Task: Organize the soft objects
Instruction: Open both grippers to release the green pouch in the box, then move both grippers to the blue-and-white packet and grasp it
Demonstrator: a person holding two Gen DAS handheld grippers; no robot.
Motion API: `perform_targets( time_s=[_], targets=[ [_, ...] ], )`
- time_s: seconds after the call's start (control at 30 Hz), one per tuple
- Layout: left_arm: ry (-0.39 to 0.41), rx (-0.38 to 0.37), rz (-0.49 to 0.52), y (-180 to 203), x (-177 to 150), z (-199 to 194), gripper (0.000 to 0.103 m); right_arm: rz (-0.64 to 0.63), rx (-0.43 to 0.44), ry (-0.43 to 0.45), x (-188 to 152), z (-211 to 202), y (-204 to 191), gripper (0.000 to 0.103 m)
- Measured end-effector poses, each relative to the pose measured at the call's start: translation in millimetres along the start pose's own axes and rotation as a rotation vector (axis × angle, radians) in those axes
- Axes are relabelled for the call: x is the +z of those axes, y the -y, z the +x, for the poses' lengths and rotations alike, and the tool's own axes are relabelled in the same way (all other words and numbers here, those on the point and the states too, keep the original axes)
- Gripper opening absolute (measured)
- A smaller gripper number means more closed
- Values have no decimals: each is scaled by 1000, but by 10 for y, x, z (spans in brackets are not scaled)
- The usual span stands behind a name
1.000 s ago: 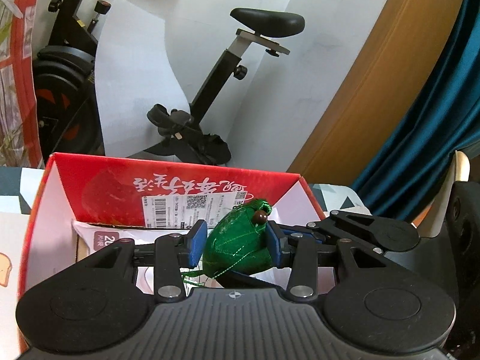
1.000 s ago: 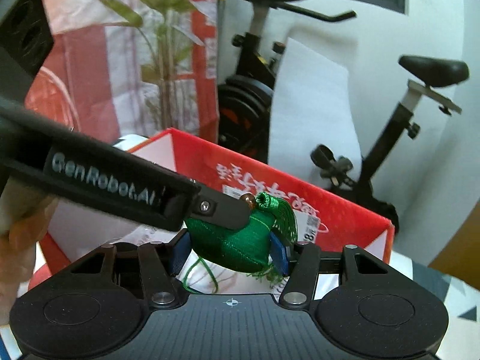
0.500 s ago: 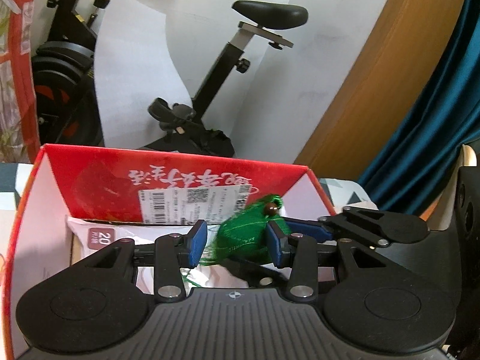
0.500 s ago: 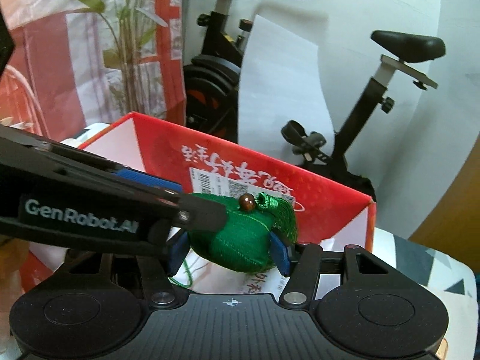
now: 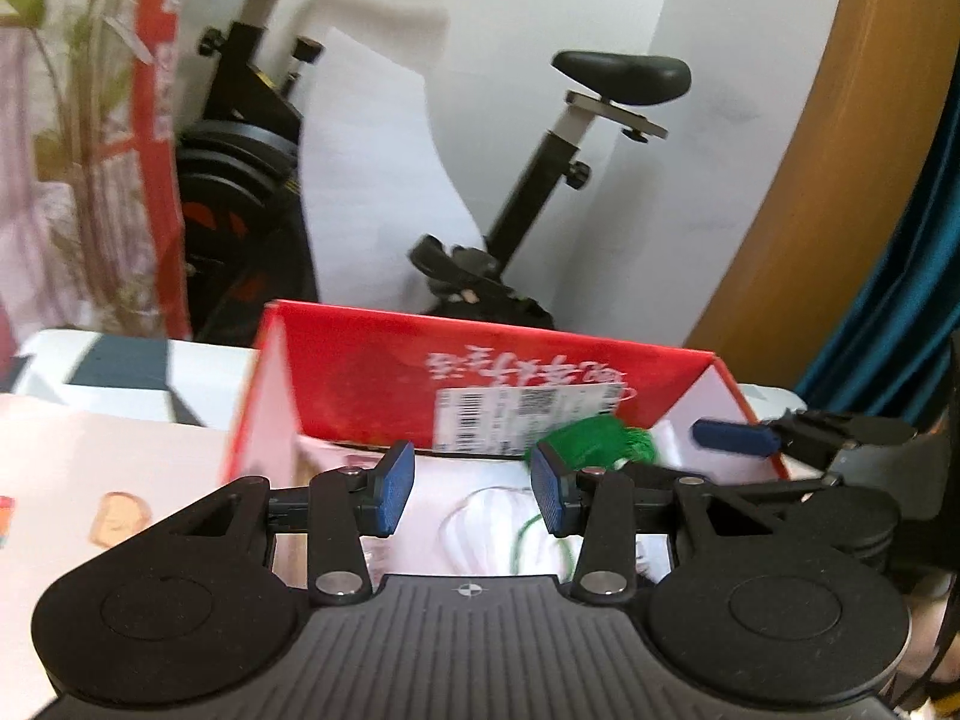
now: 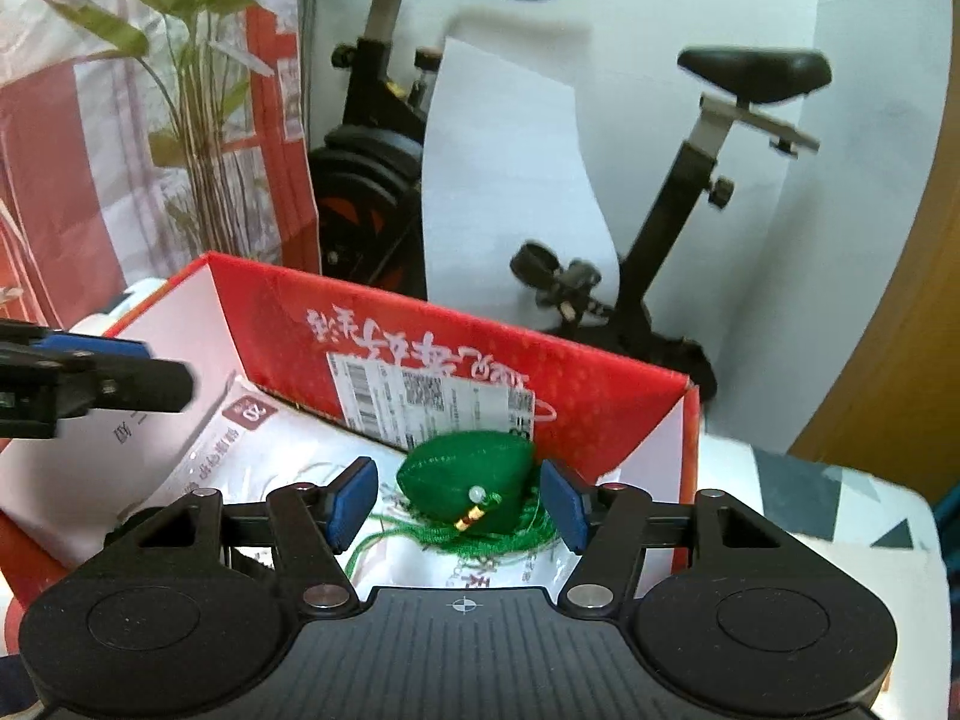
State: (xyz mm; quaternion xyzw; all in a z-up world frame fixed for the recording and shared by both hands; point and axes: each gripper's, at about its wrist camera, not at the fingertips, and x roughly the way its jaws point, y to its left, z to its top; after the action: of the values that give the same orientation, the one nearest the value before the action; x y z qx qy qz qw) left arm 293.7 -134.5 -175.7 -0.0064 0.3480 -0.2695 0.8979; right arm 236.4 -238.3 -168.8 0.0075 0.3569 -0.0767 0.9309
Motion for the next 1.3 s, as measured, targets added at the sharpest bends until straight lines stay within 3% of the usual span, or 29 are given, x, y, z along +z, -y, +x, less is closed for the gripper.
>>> perform_targets(
  time_s=[0.13, 0.3, 0.4, 0.63, 1.03, 1.1, 1.3],
  targets=[
    [21, 38, 16, -54, -66, -268, 44, -21, -8, 109, -54, -228, -35, 57],
    [81, 83, -1, -134, -211, -700, 44, 31, 35, 177, -176, -633, -21, 60],
    [96, 63, -44, -140, -344, -892, 44, 55, 46, 210, -325, -908, -42, 63],
    [35, 53, -82, -63, -729, -1018, 44, 101, 86, 218, -675, -1364, -92, 63],
    [-90, 59, -88, -78, -1163, -984, 47, 124, 214, 53, -1177, -1317, -468, 63],
    [-114, 65, -91, -87, -1213, -958, 57, 135, 227, 18, -1218, -1226, -516, 63],
    [-158, 102, -93, -130, -1281, -906, 62, 177, 266, -104, -1416, -961, -592, 62]
  ],
)
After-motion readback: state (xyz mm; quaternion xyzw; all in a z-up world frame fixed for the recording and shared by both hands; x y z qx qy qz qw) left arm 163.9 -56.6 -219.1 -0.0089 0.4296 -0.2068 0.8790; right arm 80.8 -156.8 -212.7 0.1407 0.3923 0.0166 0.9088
